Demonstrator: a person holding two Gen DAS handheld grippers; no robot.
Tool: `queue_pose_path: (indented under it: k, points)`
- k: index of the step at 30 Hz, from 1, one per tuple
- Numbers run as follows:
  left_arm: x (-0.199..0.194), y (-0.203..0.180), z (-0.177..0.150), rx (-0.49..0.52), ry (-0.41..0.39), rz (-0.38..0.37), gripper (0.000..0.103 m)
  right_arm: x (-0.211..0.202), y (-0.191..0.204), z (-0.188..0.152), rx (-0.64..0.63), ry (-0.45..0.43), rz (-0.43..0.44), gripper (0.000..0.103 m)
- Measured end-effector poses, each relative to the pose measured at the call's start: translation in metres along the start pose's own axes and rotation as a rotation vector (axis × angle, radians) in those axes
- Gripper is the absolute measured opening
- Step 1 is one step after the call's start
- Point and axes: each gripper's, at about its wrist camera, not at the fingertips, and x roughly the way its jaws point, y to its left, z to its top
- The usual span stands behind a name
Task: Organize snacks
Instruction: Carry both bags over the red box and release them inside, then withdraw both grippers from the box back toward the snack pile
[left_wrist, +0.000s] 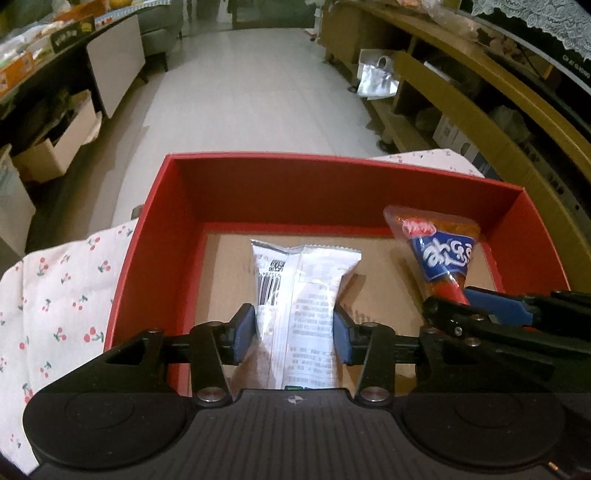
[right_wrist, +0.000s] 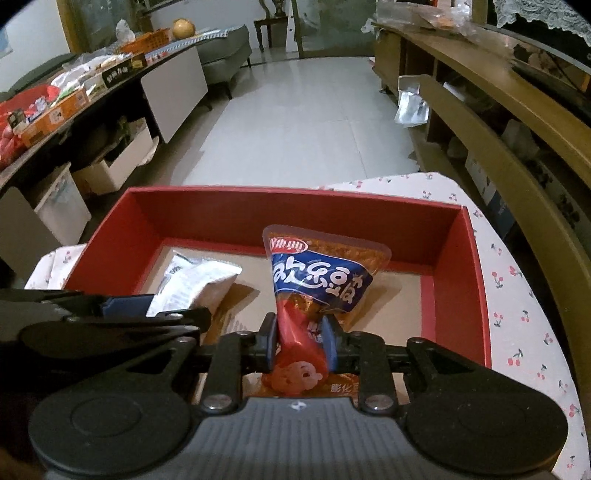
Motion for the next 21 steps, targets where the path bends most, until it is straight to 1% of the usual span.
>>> queue_pose_path:
  k: [1,5,8,12,21]
  points:
    - [0.000,0.000,-0.001,0.002,0.006,0.004,0.055,0.001,0.000,-0.001,0.000,0.011,-0.005,0.037]
    - [-0.001,0.002,-0.003,-0.013,0.026,0.008,0.066,0.000,0.000,-0.006,-0.009,0.037,-0.020,0.038]
    - [-0.006,0.005,-0.003,-0.036,0.022,-0.001,0.071,-0.005,-0.003,-0.005,0.011,0.038,-0.022,0.043]
    - [-0.019,0.007,-0.002,-0.052,0.006,-0.010,0.074,-0.020,-0.004,-0.005,0.017,0.005,-0.029,0.049]
    - [-0.051,0.004,-0.012,-0.055,-0.026,-0.022,0.076,-0.056,0.000,-0.015,0.015,-0.040,-0.021,0.052]
